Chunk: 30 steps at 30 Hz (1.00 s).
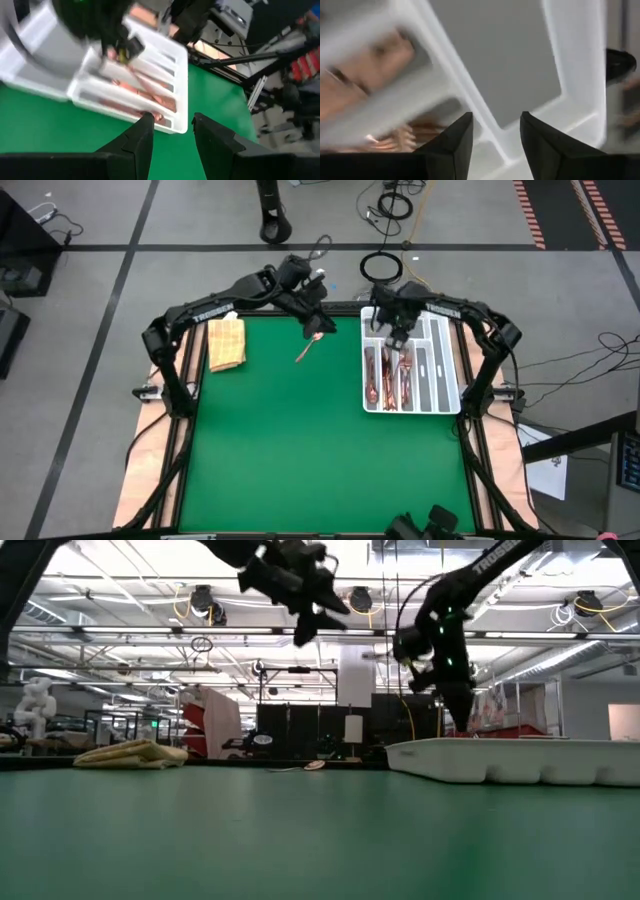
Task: Sort silverware
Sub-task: Put the gold fork into the silverware organizer
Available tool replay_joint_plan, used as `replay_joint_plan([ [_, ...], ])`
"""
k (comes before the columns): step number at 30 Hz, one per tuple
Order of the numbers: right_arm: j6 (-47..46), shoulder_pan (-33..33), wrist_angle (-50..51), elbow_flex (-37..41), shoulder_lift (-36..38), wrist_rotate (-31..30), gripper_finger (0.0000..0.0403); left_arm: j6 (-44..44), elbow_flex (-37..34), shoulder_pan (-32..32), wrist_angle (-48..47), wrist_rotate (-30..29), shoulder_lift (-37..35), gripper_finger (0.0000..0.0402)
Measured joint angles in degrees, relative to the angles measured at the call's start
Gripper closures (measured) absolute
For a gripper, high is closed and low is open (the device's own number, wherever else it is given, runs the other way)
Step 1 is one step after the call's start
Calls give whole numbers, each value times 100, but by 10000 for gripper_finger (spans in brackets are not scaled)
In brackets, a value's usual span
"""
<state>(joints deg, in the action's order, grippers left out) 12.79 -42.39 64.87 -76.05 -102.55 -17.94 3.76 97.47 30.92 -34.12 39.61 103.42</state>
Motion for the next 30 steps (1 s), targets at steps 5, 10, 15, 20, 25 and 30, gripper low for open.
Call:
replay_joint_plan([
  [5, -663, -249, 289, -871, 421, 547, 251, 1115, -175, -129, 278, -26, 498, 258],
  [10, -1320, -433, 813, -1398, 1057, 451, 260, 3101, -495, -464, 2063, 119, 1072, 258],
  [15, -1802, -451, 1358, -1798, 1941, 432, 275, 4271, -522, -1114, 3697, 348, 1496, 264],
  [20, -2208, -403, 1286, -1856, 2899, 449, 288, 4382, -487, -1708, 3893, -562, 1675, 290],
  [25, -2701, -405, 1284, -1856, 3606, 446, 298, 4364, -462, -1971, 4022, -1580, 1848, 339],
  [30, -3033, -403, 1274, -1854, 4056, 461, 300, 4101, -299, -1951, 4283, -2028, 1956, 361],
])
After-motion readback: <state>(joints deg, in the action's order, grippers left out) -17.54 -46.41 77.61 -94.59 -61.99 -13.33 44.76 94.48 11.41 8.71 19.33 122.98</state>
